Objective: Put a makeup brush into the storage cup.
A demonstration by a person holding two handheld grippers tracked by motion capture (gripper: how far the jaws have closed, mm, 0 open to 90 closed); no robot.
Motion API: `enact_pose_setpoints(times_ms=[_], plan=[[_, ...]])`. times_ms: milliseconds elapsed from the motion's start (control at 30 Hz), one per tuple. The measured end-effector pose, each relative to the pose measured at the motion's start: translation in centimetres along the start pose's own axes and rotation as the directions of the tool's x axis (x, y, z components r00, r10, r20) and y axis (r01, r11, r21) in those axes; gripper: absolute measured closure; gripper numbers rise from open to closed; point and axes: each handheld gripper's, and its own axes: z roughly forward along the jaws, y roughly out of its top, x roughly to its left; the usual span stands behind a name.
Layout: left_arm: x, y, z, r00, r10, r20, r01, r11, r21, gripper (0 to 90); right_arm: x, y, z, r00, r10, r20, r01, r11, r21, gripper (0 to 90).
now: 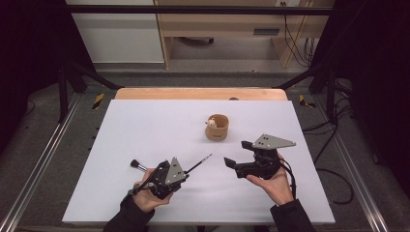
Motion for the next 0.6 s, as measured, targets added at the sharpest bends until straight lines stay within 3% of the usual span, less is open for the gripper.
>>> enact_pose_setpoints(times_ms=[233,400,600], plan=[[-0.1,-0.2,0.0,0.9974,-0.068,-0.025,0.068,0.9971,-0.035,84.6,0.3,-0.6,0.1,0.9996,0.028,0.000,-0.028,0.999,-0.017,13.5],[-0.2,-0.3,0.1,0.9952,-0.092,-0.033,0.091,0.9949,-0.044,84.6,0.4,-1.1,0.2,0.9991,0.042,-0.007,-0.042,0.999,-0.024,13.4],[-0.3,-0.5,0.4,0.9878,-0.150,-0.042,0.147,0.9866,-0.071,84.6,0.6,-1.9,0.6,0.9978,0.066,-0.005,-0.066,0.997,-0.026,13.5]])
